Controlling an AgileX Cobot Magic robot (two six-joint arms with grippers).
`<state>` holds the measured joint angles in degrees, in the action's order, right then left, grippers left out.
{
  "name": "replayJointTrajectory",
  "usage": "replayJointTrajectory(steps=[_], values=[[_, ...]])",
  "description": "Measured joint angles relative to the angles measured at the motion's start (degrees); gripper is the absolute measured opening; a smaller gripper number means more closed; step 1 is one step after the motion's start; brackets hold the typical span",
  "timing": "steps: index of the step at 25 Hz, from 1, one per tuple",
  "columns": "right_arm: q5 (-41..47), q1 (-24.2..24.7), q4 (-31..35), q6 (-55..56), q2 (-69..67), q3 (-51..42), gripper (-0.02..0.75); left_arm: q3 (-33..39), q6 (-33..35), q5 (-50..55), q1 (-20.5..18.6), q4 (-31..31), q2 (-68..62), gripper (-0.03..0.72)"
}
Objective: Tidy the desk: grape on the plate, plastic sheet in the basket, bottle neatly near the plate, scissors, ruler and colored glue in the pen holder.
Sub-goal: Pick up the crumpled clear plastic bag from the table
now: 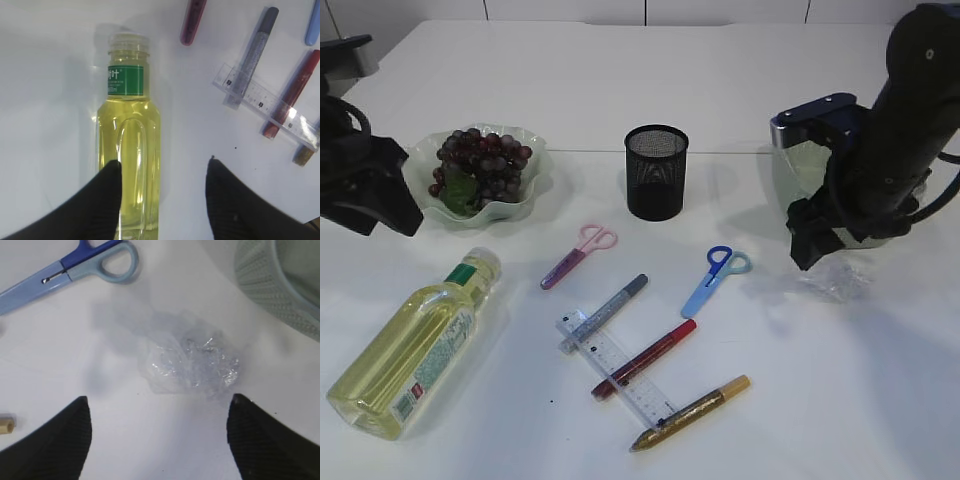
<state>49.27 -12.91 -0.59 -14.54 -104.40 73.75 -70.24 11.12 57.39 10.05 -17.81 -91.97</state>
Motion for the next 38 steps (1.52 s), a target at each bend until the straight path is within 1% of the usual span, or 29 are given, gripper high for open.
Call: replayJointTrajectory(steps=[4,9,13,17,20,22,24,26,32,34,36,38], values=[[0.51,-0.79,-1.62,-0.59,-1.73,0.14,0.651,0.00,0.00,-0.39,0.00,-0.80,-1.09,0.396],[0.55,-2.20,-6.27,0.03,-3.59,0.14,0.651,0.00,0.00,-0.75,0.00,-1.32,-1.22,0.396],[-0.67,-3.52,-8.96,2.38,-5.66,0.21,0.651,0.00,0.00,-0.88,0.00,-1.32,-1.22,0.396],[-2.16,-4.14,-14.63,6.60,-7.53,0.21,0.649,0.00,0.00,-0.98,0.00,-1.32,-1.22,0.396],[-3.26,-4.14,-16.59,8.64,-9.01,0.61,0.645,0.00,0.00,-1.00,0.00,-1.36,-1.22,0.396],[-3.80,-4.14,-17.70,9.94,-10.43,1.12,0.629,0.00,0.00,-1.00,0.00,-1.36,-1.22,0.396],[-4.31,-4.14,-18.08,11.21,-11.80,1.74,0.589,0.00,0.00,-1.00,0.00,-1.36,-1.22,0.396],[-4.45,-4.14,-18.37,11.77,-12.77,1.98,0.525,0.00,0.00,-1.21,0.00,-1.36,-1.22,0.396],[-4.26,-4.14,-18.63,12.51,-13.17,2.12,0.281,0.00,0.00,-1.19,0.00,-1.36,-1.22,0.396],[-3.68,-4.14,-18.65,12.74,-13.17,2.12,0.220,0.00,0.00,-1.19,0.00,-1.36,-1.22,0.396],[-3.19,-4.14,-18.65,12.74,-13.17,2.12,0.178,0.00,0.00,-1.19,0.00,-1.36,-1.22,0.396],[-2.93,-4.24,-18.75,12.74,-12.64,2.12,0.158,0.00,0.00,-1.19,0.00,-1.36,-1.22,0.396]])
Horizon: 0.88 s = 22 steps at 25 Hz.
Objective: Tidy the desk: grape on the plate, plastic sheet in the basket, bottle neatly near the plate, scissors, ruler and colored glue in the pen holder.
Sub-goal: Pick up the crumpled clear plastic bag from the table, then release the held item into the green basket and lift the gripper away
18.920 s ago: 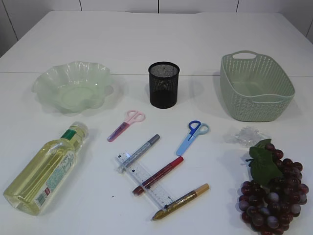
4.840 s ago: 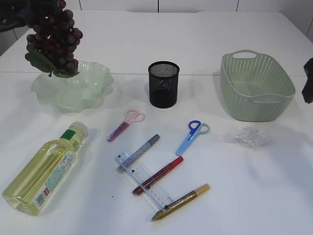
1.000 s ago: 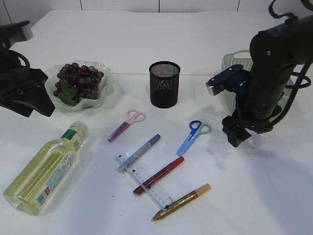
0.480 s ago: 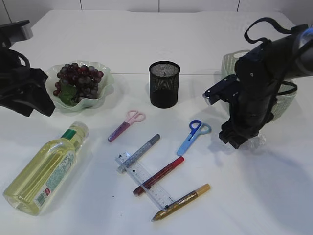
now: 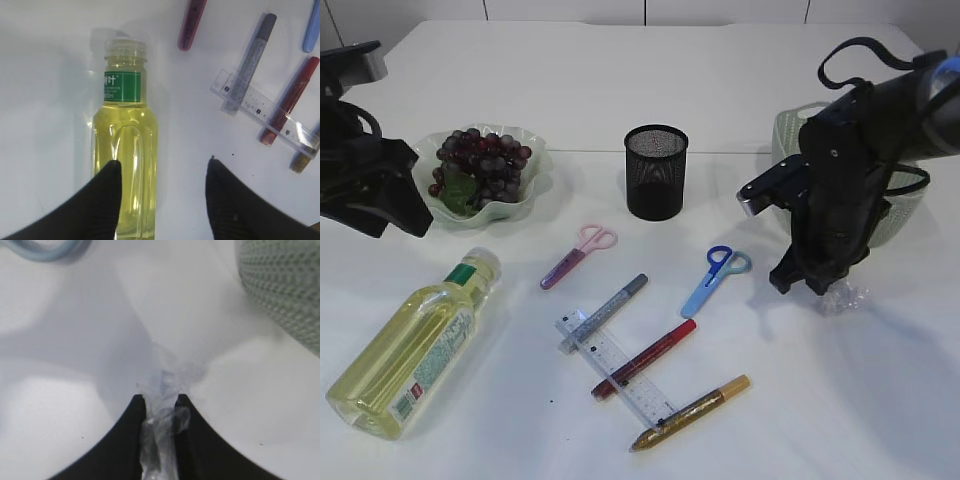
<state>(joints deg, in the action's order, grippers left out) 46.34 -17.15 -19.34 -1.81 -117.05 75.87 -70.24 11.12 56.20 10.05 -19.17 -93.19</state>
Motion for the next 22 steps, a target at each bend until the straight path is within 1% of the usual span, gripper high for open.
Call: replayJointTrajectory(steps=[5,7,11,15,18,22], values=[[1.15,0.00,0.35,0.13,4.84,0.00,0.146,0.00,0.00,0.00,0.00,-0.09,0.00,0.396],[2.63,0.00,1.53,0.13,8.83,0.00,0.144,0.00,0.00,0.00,0.00,-0.09,0.00,0.396],[2.93,0.00,2.66,0.13,13.28,0.00,0.143,0.00,0.00,-0.13,0.00,-0.09,0.00,0.396],[2.27,0.00,2.95,0.66,18.57,2.84,0.143,0.00,0.00,-0.25,0.00,-0.09,0.00,0.396],[1.16,0.78,0.86,3.75,19.07,6.90,0.143,0.00,0.00,-0.25,0.00,-0.65,0.00,0.396],[-0.05,2.11,-3.74,8.68,16.32,11.41,0.143,0.00,0.00,-0.25,0.00,-0.80,0.00,0.396]])
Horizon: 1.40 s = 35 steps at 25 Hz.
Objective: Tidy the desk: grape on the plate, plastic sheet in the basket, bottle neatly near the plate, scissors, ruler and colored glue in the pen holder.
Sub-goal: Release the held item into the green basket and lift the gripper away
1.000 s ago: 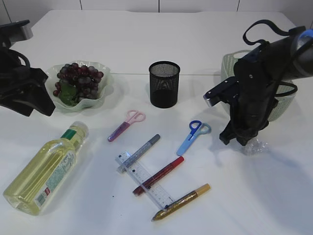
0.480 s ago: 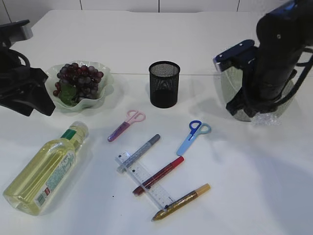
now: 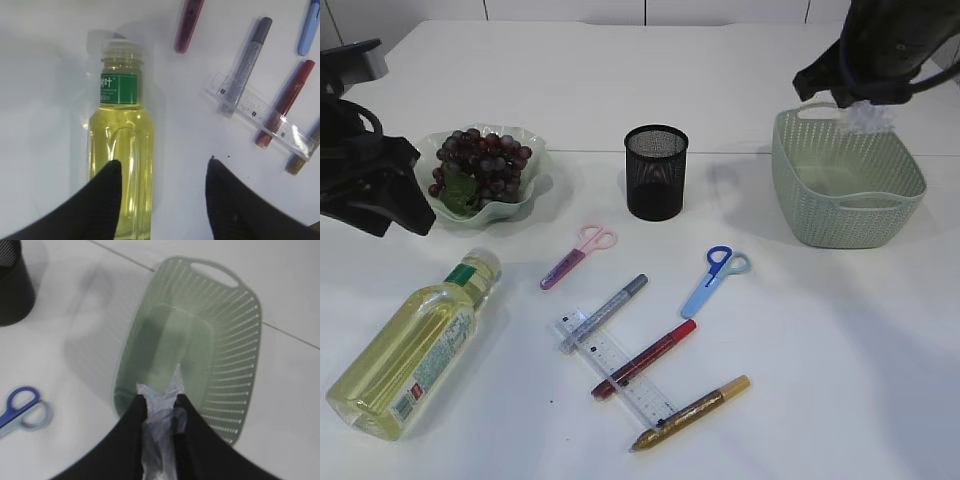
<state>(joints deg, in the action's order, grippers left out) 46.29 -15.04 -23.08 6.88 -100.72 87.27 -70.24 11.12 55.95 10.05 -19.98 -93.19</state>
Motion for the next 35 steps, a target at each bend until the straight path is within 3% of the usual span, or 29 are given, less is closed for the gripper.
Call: replayJointTrajectory(steps=[9,12,16,18,24,30,35], values=[[-1.28,3.98,-3.39,6.69,-10.91,6.07,0.176,0.00,0.00,0.54,0.00,0.10,0.00,0.396],[-1.40,4.09,-3.52,8.33,-13.08,7.31,0.309,0.00,0.00,0.57,0.00,0.10,0.00,0.396],[-0.57,4.09,-3.52,9.77,-13.95,7.68,0.551,0.00,0.00,0.78,0.00,0.20,0.00,0.396],[1.50,4.09,-3.52,10.15,-13.95,8.37,0.598,0.00,0.00,0.78,0.00,0.20,0.00,0.396],[11.20,4.09,-0.80,6.92,-12.54,10.48,0.607,0.00,0.00,0.43,0.00,0.20,0.00,0.396],[20.51,4.09,9.24,-0.87,-7.71,10.59,0.514,0.00,0.00,0.31,0.00,0.20,0.00,0.396],[23.12,3.96,13.53,-1.70,-3.59,8.97,0.498,0.00,0.00,0.31,0.00,2.14,0.00,0.394]])
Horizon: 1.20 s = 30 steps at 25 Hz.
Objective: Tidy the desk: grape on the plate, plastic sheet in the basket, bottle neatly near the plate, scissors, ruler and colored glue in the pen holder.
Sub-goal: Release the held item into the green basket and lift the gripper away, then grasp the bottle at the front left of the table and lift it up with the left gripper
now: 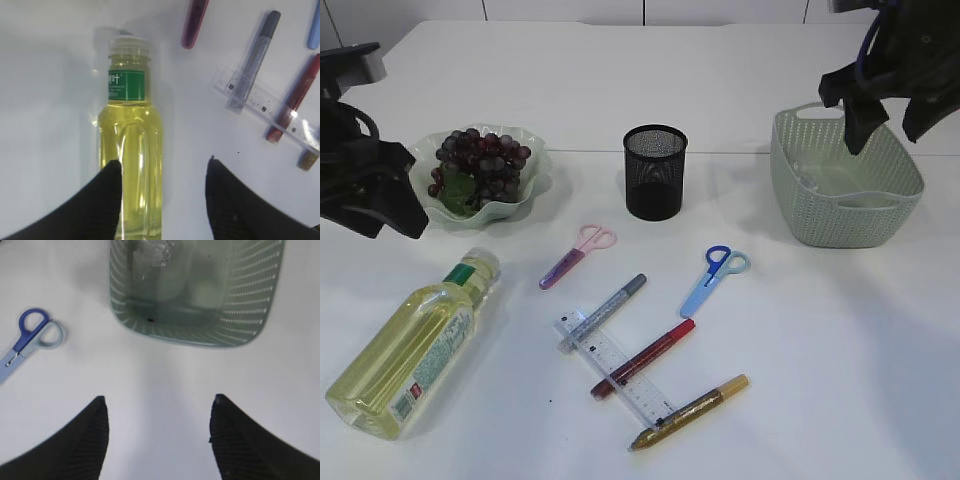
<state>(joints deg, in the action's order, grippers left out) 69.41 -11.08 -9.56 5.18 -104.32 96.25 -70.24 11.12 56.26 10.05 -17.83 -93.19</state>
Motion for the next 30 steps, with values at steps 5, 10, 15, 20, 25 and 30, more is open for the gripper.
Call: replayJointTrajectory(steps=[5,10,15,20,25,30], values=[[0.32,-1.94,0.49,-0.10,5.08,-6.51,0.494,0.00,0.12,1.60,0.25,3.26,0.00,0.394],[0.14,-4.72,0.74,0.01,10.56,-14.32,0.493,0.00,0.58,4.87,2.08,4.53,0.00,0.391],[-0.05,-5.63,0.84,0.22,16.82,-20.54,0.492,0.00,0.58,7.11,5.07,8.33,0.00,0.388],[-0.05,-5.63,-0.59,0.22,22.16,-23.65,0.491,-0.35,-2.03,10.56,7.18,13.18,-3.33,0.386],[-0.05,-5.68,-0.79,0.22,23.34,-23.76,0.491,-2.71,-4.05,11.41,8.20,15.32,-9.40,0.424],[-1.45,-5.68,-0.69,0.33,23.34,-23.85,0.491,-3.08,-4.31,11.53,9.02,15.20,-13.24,0.542]])
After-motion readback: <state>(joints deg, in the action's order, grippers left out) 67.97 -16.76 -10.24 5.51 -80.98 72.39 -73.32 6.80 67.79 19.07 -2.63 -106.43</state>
